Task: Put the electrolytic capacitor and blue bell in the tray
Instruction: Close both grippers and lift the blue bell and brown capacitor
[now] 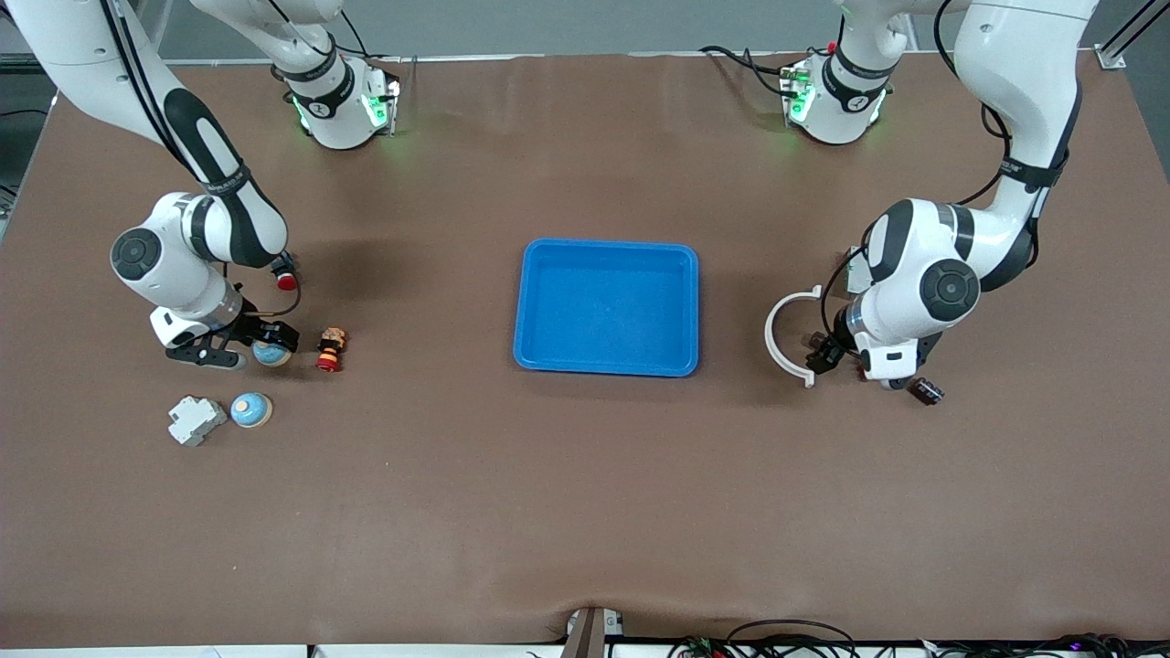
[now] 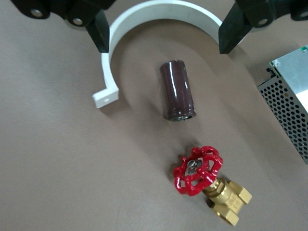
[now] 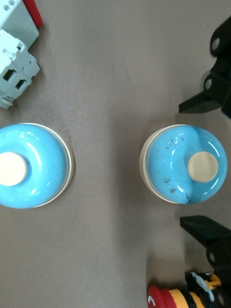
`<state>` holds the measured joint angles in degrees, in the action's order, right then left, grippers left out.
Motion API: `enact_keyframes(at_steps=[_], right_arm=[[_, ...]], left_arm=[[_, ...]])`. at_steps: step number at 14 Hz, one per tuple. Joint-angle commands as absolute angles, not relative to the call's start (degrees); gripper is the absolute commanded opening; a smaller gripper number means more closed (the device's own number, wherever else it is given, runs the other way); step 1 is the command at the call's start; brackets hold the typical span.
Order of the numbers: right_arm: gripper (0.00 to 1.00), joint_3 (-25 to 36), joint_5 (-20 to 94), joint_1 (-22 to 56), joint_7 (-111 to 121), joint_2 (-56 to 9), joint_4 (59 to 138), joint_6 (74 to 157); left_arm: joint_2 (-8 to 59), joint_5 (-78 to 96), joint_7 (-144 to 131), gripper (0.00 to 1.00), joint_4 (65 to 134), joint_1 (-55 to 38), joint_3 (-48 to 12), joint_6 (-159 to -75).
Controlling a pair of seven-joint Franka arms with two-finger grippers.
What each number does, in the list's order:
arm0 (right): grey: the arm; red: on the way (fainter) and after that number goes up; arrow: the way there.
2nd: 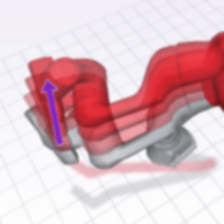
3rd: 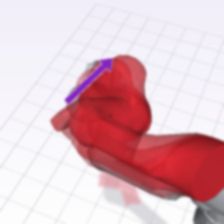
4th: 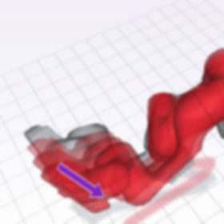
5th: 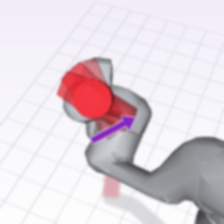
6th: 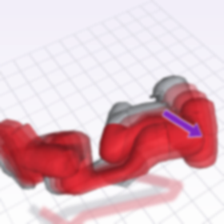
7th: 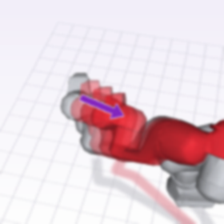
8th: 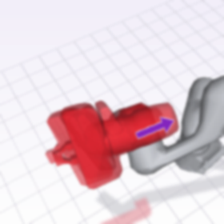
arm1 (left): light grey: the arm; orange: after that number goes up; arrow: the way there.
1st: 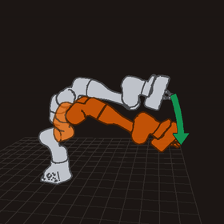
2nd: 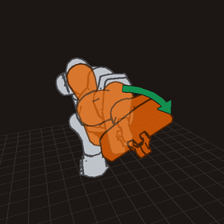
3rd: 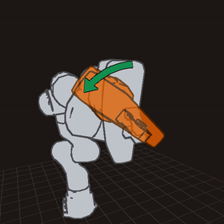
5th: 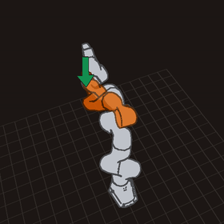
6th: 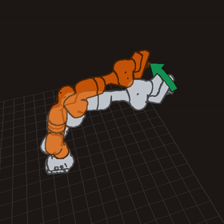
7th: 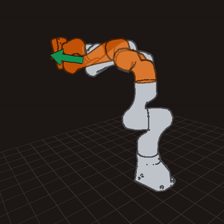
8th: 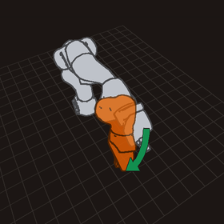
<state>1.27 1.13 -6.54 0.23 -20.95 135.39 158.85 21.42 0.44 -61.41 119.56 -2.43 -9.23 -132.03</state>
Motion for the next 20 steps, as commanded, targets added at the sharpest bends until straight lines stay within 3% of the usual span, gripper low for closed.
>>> enact_keyframes(at_steps=[1,5,10,11,13,14,16,17,20], right_arm=[[0.00,0.62,1.14,-6.95,-2.28,-21.27,134.12,158.29],[0.00,0.62,1.14,-6.50,-3.08,-20.66,133.77,156.98],[0.00,0.27,1.14,-5.01,-6.49,-15.13,133.07,144.95],[0.00,0.26,1.14,-3.97,-8.85,-13.81,133.07,142.93],[0.00,0.26,1.14,-0.11,-16.57,-11.09,133.15,138.89],[0.00,0.18,1.14,2.09,-20.53,-9.77,133.33,137.82],[0.00,0.09,1.23,6.48,-29.48,-7.66,134.03,136.94],[0.00,0.09,1.23,9.81,-35.27,-7.04,134.03,136.67],[0.00,0.09,1.32,19.13,-50.05,-6.68,133.95,137.19]], left_arm=[[22.67,-1.92,-62.31,1.00,120.41,-2.11,-9.05,-133.07],[24.25,-2.99,-62.23,1.00,122.16,-0.97,-8.79,-136.31],[25.75,-2.99,-62.31,0.99,123.22,-0.44,-8.70,-138.34],[25.84,-2.99,-62.31,0.83,123.22,-0.27,-8.61,-138.34],[26.71,-2.99,-62.31,0.67,122.87,0.44,-8.61,-138.43],[26.81,-2.99,-62.31,0.51,122.70,0.35,-8.61,-138.43],[26.46,-2.99,-62.31,0.09,122.70,0.44,-8.61,-138.43],[26.28,-2.99,-62.31,0.00,122.52,0.35,-8.61,-138.43],[24.97,-2.99,-62.23,0.00,121.82,0.44,-8.61,-137.90]])
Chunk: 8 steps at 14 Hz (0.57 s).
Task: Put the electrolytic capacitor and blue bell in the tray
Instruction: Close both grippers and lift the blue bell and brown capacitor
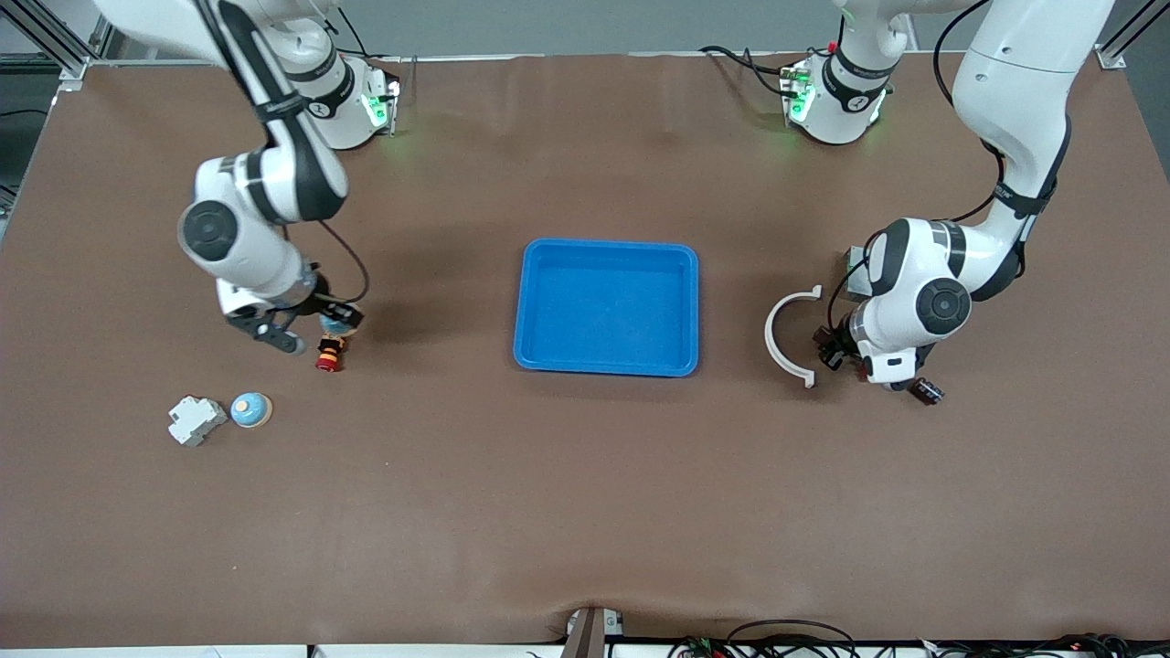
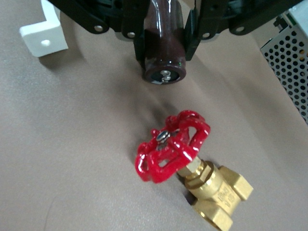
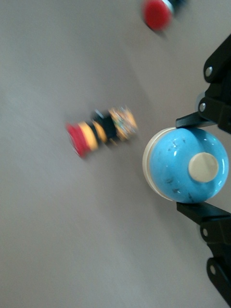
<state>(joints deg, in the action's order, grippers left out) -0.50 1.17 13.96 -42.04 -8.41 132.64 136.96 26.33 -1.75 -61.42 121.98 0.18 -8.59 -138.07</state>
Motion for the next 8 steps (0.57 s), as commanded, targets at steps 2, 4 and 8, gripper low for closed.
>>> enact_keyframes(at_steps=[2,4,8], right_arm=[[0.00,0.00,1.76,24.32,-57.62,-6.68,133.86,137.37],[0.00,0.00,2.28,30.81,-66.05,-6.50,133.86,137.81],[0.00,0.09,2.29,39.71,-80.92,-7.21,133.86,143.60]], left_arm=[[22.08,-2.99,-62.14,0.00,121.73,0.27,-8.70,-136.24],[19.61,-2.99,-62.05,0.00,121.55,-0.70,-9.40,-133.70],[17.40,-2.99,-63.18,0.00,119.19,-2.11,-10.89,-129.56]])
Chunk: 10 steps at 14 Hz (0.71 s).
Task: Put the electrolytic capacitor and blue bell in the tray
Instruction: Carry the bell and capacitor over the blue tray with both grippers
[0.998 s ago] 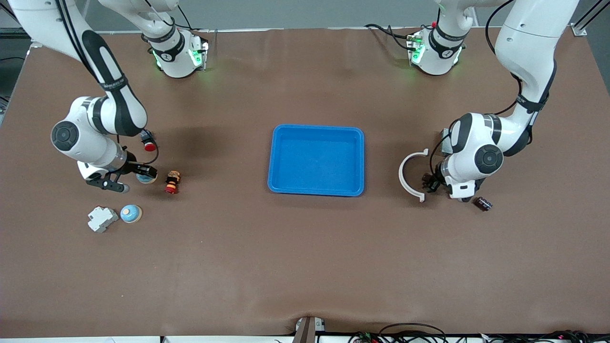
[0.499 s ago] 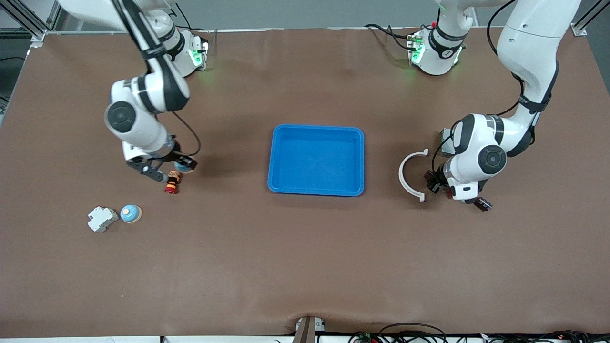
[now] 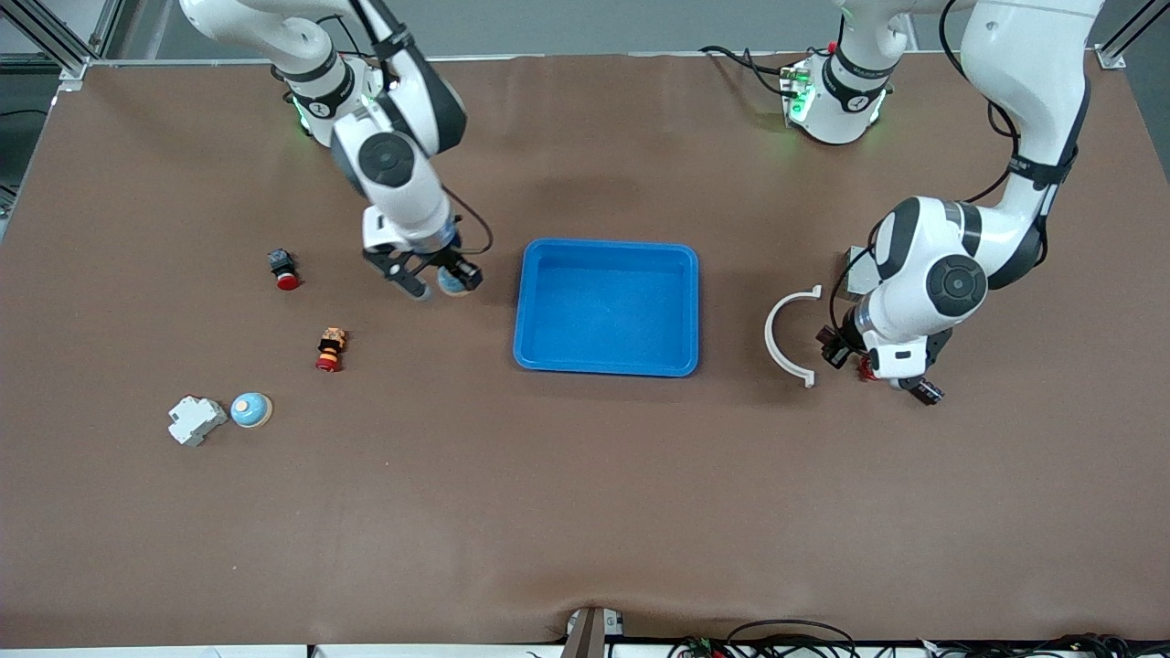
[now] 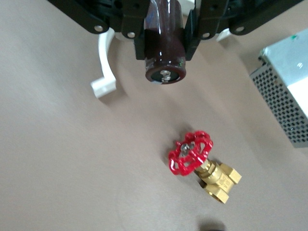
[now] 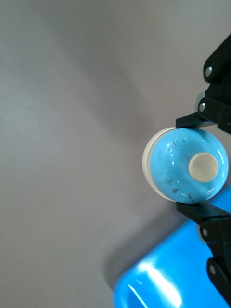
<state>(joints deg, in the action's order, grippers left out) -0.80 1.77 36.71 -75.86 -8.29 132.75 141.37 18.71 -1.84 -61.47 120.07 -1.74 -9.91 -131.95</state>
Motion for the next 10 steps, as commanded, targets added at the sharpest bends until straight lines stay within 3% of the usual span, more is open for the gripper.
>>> enact_keyframes(at_steps=[1,5,10], right_arm=[[0.00,0.09,2.29,41.64,-83.56,-7.29,133.86,144.40],[0.00,0.09,2.29,45.52,-90.51,-9.48,131.50,145.37],[0.00,0.18,2.02,47.98,-96.58,-18.18,122.89,144.84]], left_arm=[[17.40,-2.99,-64.59,0.00,118.74,-2.20,-11.68,-129.46],[17.84,-2.99,-72.66,0.00,117.86,-5.87,-13.97,-129.38],[19.77,-2.90,-83.31,0.00,115.23,-13.70,-13.97,-129.37]])
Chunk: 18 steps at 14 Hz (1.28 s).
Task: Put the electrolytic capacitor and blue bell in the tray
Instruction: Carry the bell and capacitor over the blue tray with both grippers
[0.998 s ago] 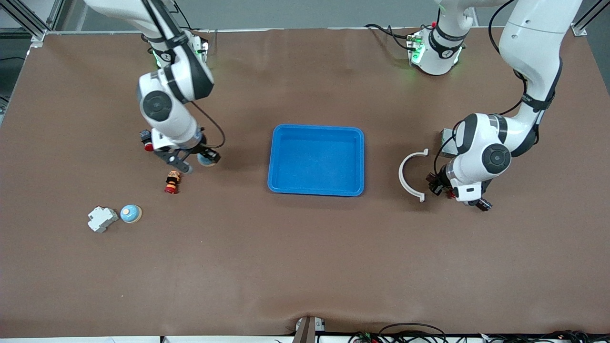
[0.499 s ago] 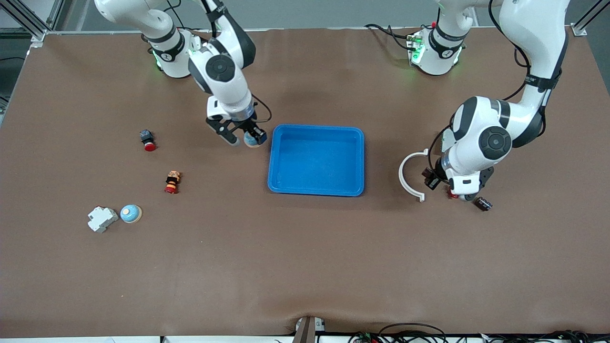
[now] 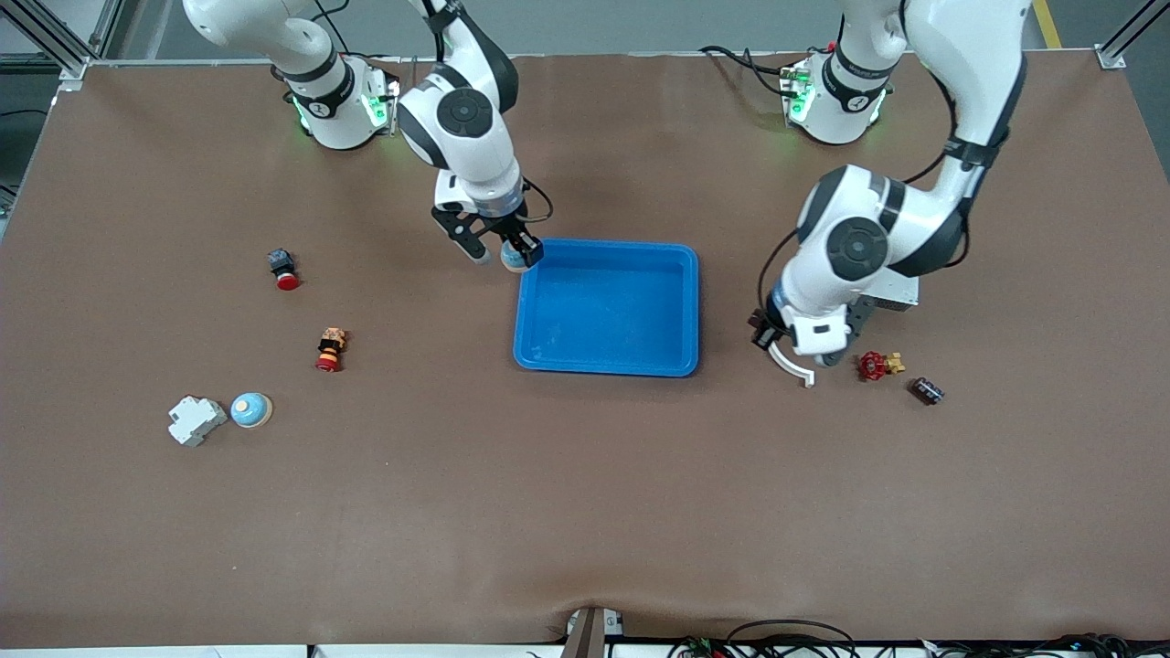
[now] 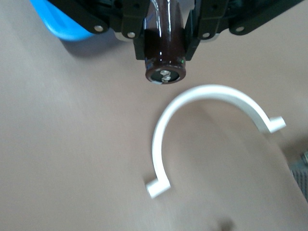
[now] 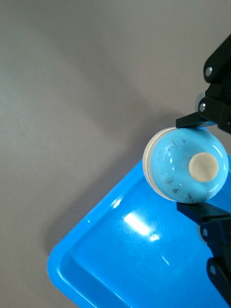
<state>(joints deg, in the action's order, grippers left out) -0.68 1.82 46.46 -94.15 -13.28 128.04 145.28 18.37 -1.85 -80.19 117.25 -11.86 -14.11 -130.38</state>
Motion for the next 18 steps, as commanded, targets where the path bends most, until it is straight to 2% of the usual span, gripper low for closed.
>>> enact_keyframes(at_steps=[1,10,18], right_arm=[[0.00,0.26,2.02,48.25,-97.29,-19.50,121.48,144.84],[0.00,0.79,0.18,54.14,-107.13,-30.23,113.21,145.28],[0.00,0.88,-3.34,54.58,-111.80,-33.66,109.78,145.20]], left_arm=[[20.30,-2.81,-84.71,0.00,114.88,-14.49,-13.97,-129.46],[23.47,-2.46,-94.20,0.00,113.55,-20.38,-13.97,-130.25],[23.03,-2.02,-101.94,0.00,114.34,-24.25,-14.24,-130.17]])
